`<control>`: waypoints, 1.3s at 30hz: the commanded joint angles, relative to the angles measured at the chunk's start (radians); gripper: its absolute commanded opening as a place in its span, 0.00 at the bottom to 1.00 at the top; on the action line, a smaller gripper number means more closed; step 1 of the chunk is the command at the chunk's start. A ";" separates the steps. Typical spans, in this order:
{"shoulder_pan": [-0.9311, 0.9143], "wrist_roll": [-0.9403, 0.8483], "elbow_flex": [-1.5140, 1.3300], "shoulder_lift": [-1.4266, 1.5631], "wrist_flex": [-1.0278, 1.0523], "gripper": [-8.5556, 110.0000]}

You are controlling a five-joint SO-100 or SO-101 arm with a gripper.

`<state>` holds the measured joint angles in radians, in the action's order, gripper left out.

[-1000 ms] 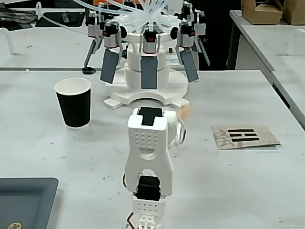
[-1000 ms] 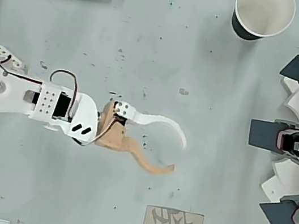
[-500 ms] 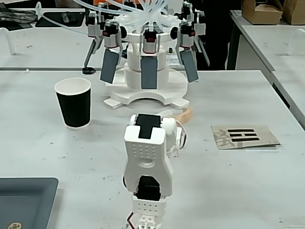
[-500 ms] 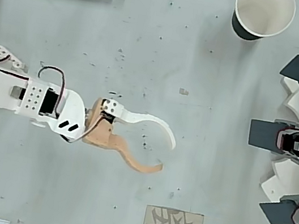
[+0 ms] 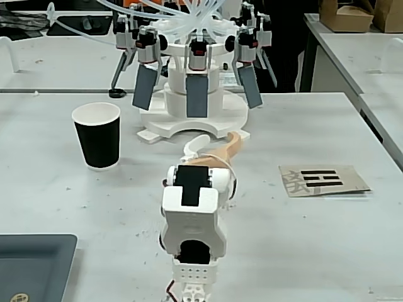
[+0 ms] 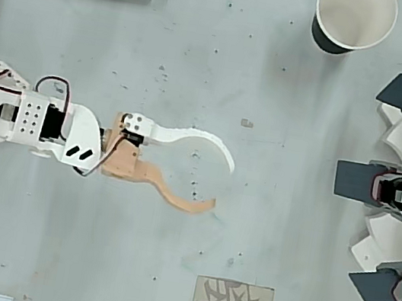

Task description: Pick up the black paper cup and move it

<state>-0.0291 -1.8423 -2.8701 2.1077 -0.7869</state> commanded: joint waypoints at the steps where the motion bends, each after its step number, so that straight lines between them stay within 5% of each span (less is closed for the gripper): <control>1: 0.023 0.017 -0.014 0.048 -0.034 0.16; 23: 0.216 0.052 -0.066 0.046 -0.103 0.33; 39: 0.342 0.060 0.359 -0.347 -0.130 0.42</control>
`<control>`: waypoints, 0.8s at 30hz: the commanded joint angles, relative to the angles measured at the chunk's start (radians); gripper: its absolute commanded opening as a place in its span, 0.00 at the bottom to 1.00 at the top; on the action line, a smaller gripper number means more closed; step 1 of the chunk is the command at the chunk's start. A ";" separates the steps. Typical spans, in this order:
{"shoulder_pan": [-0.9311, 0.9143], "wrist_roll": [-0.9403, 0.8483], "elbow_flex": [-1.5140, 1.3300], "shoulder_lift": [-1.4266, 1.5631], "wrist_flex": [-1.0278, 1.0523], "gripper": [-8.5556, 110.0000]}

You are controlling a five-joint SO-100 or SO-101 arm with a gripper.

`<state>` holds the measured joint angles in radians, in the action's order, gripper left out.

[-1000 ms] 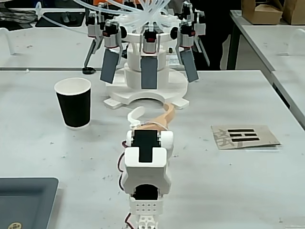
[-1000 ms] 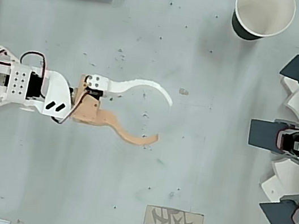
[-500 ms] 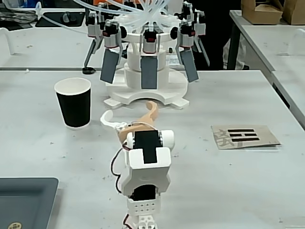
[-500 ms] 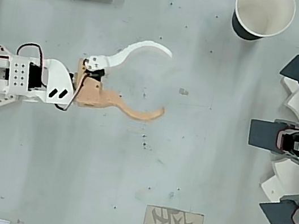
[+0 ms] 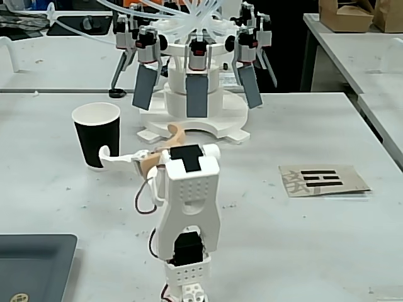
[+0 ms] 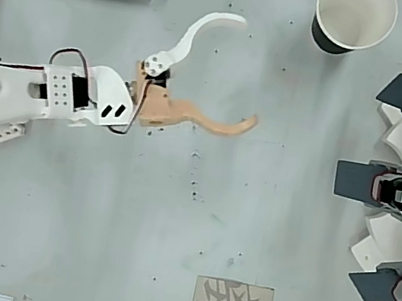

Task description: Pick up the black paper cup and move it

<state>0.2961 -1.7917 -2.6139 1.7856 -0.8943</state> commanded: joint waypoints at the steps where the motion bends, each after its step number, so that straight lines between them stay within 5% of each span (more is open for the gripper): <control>1: 0.021 0.011 0.132 -0.052 -0.025 0.42; 24: 0.104 0.054 0.793 -0.640 -0.044 0.43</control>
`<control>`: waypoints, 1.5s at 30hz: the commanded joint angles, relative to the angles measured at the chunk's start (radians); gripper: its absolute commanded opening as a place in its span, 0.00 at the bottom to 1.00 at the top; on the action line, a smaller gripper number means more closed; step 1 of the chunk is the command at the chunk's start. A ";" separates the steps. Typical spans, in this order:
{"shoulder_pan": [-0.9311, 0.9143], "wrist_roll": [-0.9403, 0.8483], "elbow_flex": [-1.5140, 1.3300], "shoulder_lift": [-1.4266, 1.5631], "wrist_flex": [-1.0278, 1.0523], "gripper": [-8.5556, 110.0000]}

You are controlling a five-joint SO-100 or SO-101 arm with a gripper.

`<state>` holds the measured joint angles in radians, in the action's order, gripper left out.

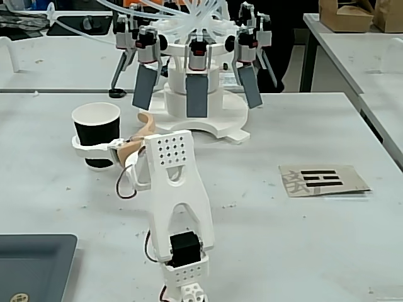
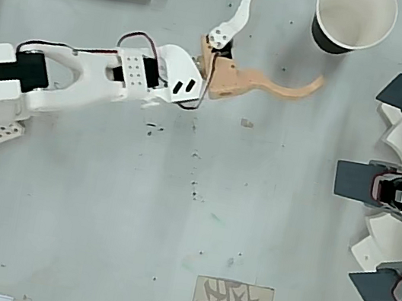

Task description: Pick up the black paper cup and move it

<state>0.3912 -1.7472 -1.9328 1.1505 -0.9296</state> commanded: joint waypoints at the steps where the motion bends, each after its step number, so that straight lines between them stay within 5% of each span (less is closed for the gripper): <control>1: 0.011 0.014 0.146 -0.028 -0.002 0.43; 23: 0.048 0.044 0.847 -0.469 0.252 0.44; 45: 0.078 0.048 1.034 -0.630 0.319 0.42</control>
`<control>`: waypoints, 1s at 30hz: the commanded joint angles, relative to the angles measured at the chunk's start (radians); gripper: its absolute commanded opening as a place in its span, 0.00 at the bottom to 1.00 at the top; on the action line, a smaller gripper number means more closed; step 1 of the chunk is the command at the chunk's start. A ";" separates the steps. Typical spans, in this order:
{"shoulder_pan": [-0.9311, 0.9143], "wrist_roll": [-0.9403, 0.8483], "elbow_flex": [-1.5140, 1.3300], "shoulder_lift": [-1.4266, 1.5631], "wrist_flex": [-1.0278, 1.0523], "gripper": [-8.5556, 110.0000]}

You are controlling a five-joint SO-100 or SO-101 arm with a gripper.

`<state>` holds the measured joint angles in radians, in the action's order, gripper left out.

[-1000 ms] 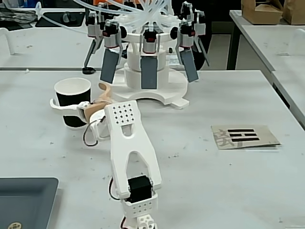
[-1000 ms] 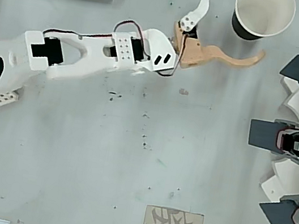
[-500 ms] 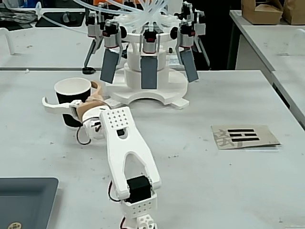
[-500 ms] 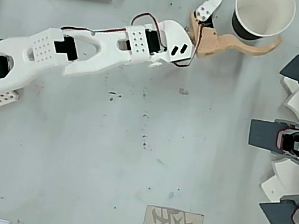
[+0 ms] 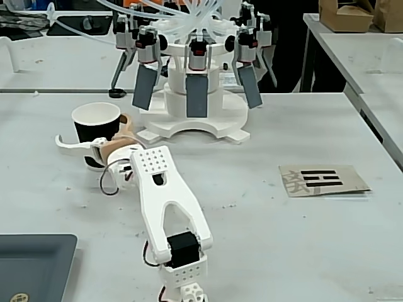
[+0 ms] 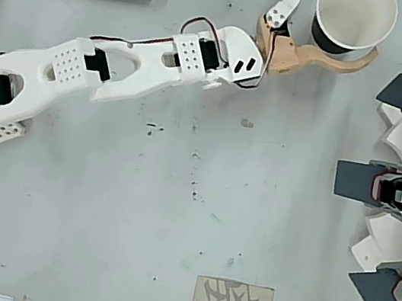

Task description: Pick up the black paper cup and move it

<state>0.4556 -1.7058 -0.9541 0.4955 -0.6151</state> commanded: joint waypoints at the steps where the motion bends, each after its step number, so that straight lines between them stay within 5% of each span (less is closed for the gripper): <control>1: 0.017 0.006 0.057 0.023 0.005 0.42; 30: 0.020 0.020 0.109 0.026 0.057 0.29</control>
<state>0.4648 -1.6950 -0.8989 0.4878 -0.5630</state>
